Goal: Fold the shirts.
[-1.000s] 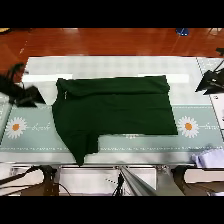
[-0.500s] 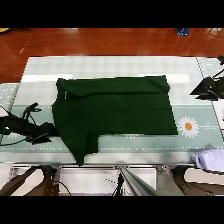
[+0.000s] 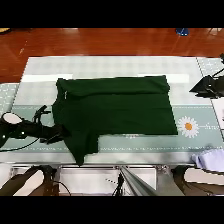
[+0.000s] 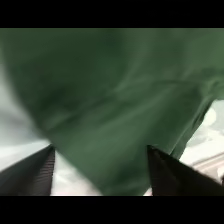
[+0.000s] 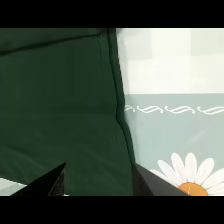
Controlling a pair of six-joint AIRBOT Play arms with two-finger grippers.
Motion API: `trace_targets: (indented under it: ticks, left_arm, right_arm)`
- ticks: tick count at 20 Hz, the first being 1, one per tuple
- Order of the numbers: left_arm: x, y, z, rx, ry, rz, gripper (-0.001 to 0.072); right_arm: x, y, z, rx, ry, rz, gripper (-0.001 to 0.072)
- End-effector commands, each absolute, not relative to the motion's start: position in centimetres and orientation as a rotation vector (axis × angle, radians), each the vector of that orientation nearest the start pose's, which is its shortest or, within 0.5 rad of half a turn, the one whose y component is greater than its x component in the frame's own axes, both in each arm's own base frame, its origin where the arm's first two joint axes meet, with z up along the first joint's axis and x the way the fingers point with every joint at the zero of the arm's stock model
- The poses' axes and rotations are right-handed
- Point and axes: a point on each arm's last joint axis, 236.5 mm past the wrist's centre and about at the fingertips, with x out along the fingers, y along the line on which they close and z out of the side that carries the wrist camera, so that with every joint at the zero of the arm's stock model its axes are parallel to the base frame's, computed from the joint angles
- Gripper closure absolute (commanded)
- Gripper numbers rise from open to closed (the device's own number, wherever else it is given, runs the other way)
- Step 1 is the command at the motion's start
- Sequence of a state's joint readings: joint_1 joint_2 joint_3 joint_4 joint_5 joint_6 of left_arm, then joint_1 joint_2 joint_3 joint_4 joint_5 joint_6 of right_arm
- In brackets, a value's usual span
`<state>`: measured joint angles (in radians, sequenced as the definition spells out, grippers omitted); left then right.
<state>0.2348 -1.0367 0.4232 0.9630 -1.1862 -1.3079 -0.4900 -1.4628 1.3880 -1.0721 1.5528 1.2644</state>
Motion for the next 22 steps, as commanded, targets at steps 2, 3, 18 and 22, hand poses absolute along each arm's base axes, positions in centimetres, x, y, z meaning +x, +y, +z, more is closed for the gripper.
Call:
trace_targets:
  ticks: [2, 3, 18, 22]
  left_arm:
    - [20.4, -10.3, -10.8, -0.601, 1.554, -0.236, 0.0566]
    - [20.1, -10.5, -10.9, -0.59, 1.566, -0.245, 0.0673]
    - [19.2, -10.3, -10.4, -0.58, 1.594, -0.294, 0.0673]
    - [19.2, -10.3, -10.4, -0.58, 1.594, -0.294, 0.0673]
  right_arm:
    - [36.1, -6.5, 3.1, 0.54, 1.404, 0.213, 0.0217]
    - [35.9, -6.4, 3.1, 0.54, 1.415, 0.217, 0.0217]
    - [22.0, -4.8, -8.4, 0.781, 1.646, 0.109, 0.0214]
    - [22.8, -3.7, -9.5, 0.841, 1.59, 0.097, 0.0214]
